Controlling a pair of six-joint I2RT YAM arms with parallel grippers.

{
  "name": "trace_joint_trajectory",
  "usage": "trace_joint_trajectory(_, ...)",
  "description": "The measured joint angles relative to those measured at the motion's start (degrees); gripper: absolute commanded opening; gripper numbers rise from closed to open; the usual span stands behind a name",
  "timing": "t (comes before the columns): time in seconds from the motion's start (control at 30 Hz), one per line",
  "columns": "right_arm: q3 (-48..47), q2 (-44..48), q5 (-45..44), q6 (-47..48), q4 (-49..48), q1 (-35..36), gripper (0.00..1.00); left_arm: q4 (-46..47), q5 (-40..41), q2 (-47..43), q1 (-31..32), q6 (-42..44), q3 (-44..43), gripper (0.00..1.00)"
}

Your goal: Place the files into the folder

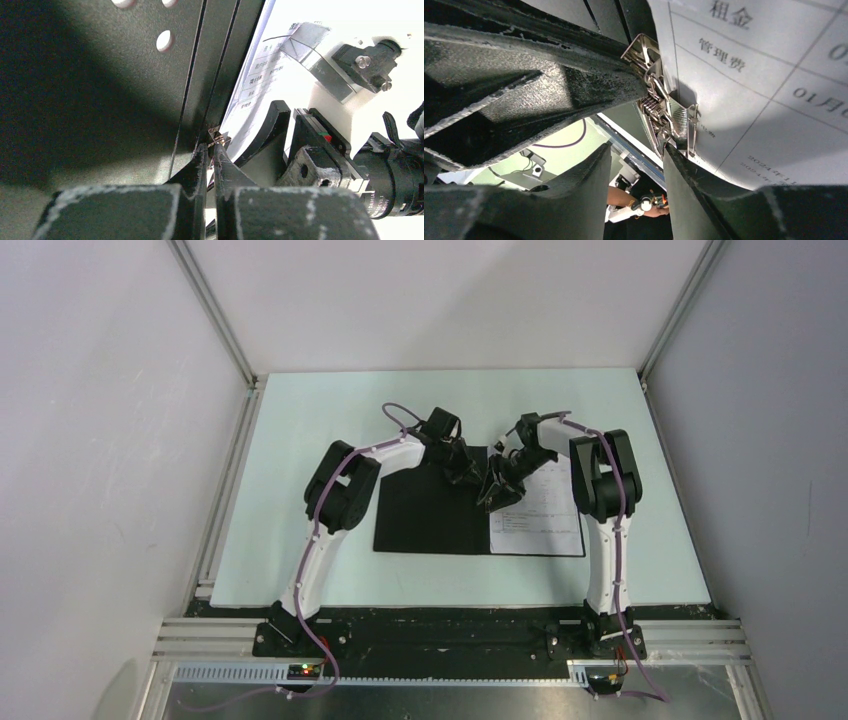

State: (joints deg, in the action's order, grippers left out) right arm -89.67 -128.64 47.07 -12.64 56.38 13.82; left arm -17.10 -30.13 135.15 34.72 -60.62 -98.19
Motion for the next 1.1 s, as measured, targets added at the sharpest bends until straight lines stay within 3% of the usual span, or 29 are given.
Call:
trace_joint_trajectory(0.33,0.81,1.01,0.81,-0.63,-0.5,-1.07,0.53,-0.09,1.27,-0.48,0.42,1.16,-0.07,0.08)
trace_joint_trajectory(0.4,0.81,1.49,-0.02,-0.31,-0.17,-1.2,0.55,-0.26,2.08,-0.7,0.7,2.1,-0.24,0.18)
trace_joint_trajectory(0.5,0.81,2.38,-1.68,0.52,0.31,-1.55,0.57,-0.92,3.1,-0.92,0.9,3.91,-0.63,0.44)
trace_joint_trajectory(0.63,0.68,2.97,-3.23,0.94,0.44,-2.27,0.59,-2.51,3.61,-2.75,0.96,6.71,-0.9,0.62)
trace_joint_trajectory(0.87,-2.58,3.04,-4.98,1.55,0.63,-2.4,0.66,-4.7,2.45,-8.74,-2.34,14.45,-0.63,0.73)
trace_joint_trajectory(1.03,-3.96,6.27,-11.19,2.14,0.28,-0.85,0.73,-4.2,2.6,-19.85,-10.19,19.04,7.21,0.77)
trace_joint_trajectory(1.1,-3.96,7.87,-13.92,2.49,0.11,0.31,0.69,-4.04,2.82,-23.61,-13.97,20.48,11.19,0.77)
